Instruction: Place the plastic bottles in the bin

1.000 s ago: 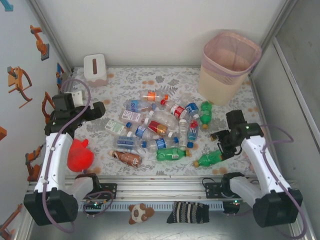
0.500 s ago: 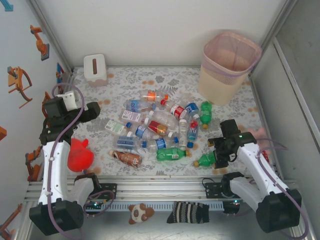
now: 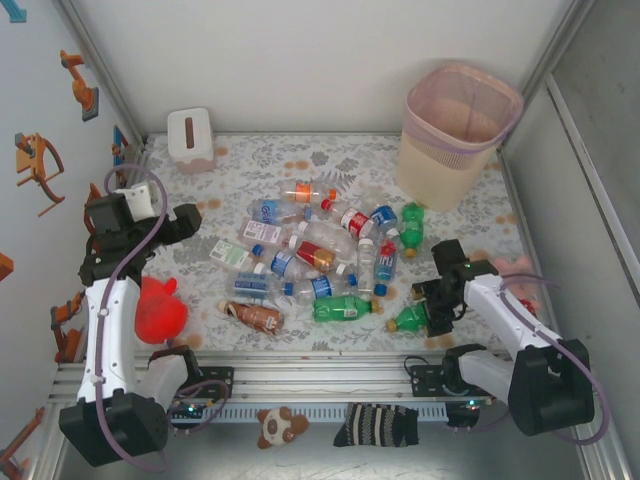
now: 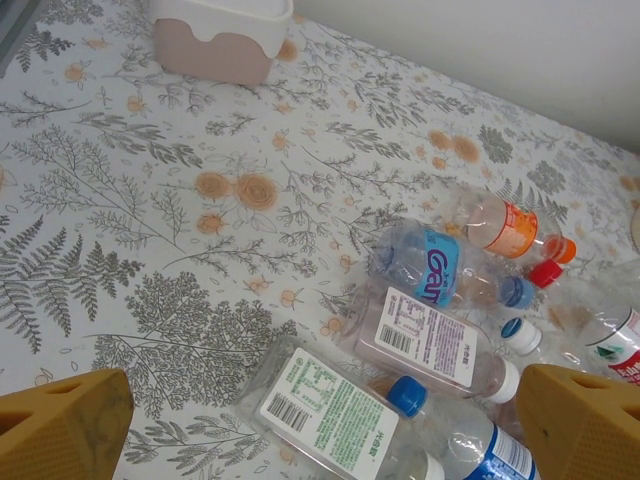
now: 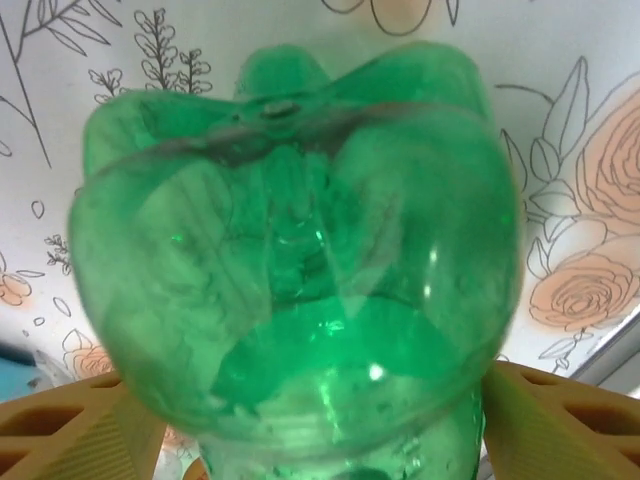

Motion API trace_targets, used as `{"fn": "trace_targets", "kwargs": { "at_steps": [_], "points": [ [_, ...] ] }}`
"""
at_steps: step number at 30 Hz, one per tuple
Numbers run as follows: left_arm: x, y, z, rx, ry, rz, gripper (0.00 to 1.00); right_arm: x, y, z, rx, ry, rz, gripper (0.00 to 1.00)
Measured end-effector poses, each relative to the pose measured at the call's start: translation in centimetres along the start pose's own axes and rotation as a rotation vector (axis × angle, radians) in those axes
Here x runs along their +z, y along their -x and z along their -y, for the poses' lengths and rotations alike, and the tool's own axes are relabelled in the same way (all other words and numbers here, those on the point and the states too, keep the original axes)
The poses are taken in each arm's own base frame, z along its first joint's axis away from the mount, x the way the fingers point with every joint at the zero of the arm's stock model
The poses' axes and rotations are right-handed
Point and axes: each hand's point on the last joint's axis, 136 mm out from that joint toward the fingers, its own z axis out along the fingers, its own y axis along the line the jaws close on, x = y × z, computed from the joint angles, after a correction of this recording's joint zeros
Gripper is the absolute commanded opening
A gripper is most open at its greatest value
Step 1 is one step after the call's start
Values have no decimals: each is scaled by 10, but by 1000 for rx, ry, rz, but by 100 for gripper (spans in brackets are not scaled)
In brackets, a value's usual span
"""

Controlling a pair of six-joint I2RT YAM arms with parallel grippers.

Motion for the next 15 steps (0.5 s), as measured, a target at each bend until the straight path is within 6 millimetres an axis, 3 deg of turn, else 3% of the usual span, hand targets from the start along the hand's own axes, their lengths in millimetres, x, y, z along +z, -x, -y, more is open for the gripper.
{"fn": "trace_targets", "kwargs": {
  "at_steps": [6, 15],
  "points": [
    [5, -3, 1, -9, -12, -20, 97, 6, 6, 2, -14, -25, 27, 64],
    [13, -8, 2, -29, -34, -53, 97, 1, 13, -2, -35, -22, 73, 58]
  ]
}}
